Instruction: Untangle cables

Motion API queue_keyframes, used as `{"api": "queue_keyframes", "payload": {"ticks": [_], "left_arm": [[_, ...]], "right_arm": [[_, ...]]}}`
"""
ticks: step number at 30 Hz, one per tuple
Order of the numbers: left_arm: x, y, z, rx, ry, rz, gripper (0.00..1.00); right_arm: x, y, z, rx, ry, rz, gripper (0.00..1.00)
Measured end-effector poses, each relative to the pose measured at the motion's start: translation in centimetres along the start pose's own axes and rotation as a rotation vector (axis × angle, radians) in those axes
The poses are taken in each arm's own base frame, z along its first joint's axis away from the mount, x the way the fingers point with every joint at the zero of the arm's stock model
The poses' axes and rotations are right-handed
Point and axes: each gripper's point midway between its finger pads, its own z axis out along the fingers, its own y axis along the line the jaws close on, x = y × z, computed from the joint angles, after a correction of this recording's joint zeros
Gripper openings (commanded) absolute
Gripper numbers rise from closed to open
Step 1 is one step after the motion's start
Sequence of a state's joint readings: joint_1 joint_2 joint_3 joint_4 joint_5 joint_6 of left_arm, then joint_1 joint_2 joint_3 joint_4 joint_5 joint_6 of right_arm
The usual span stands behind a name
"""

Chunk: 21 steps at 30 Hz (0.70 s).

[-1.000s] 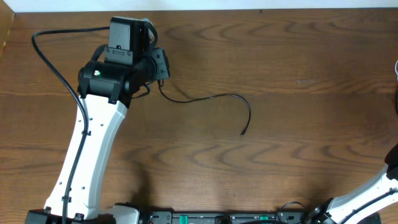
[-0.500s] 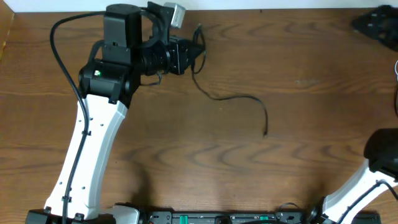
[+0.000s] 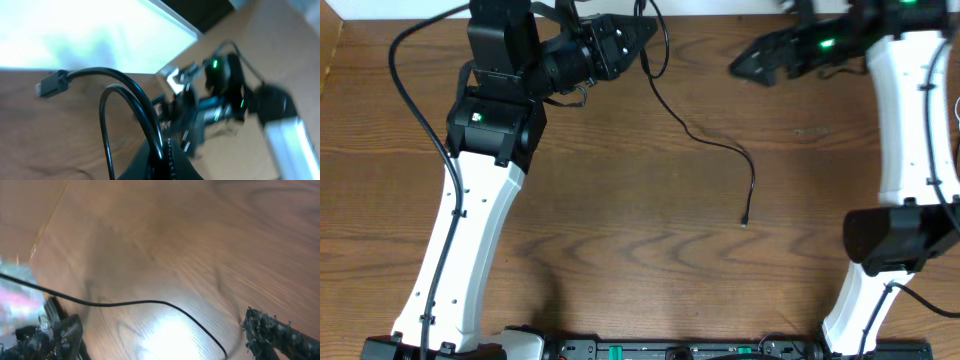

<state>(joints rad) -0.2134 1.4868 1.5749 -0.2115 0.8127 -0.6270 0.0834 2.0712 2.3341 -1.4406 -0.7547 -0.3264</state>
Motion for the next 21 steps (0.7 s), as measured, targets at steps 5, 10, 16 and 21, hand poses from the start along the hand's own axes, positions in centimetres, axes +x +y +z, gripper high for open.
{"api": "queue_keyframes", "payload": {"ticks": [5, 10, 16, 21], "left_arm": [[-0.7, 0.5, 0.0, -0.025, -0.037, -0.200, 0.08], [-1.5, 0.8, -0.4, -0.029, -0.072, -0.298, 0.08], [-2.2, 1.4, -0.9, -0.041, -0.093, -0.347, 0.08], [-2.1, 1.5, -0.9, -0.041, -0.093, -0.357, 0.08]], "right_arm": [[0.8, 3.8, 4.5, -0.155, 0.036, -0.171, 0.95], [2.0, 5.3, 6.4, -0.326, 0.009, -0.258, 0.87], [2.9, 6.6, 6.8, -0.464, -0.044, -0.307, 0.82], [3.0, 7.1, 6.8, -0.510, -0.070, -0.328, 0.80]]}}
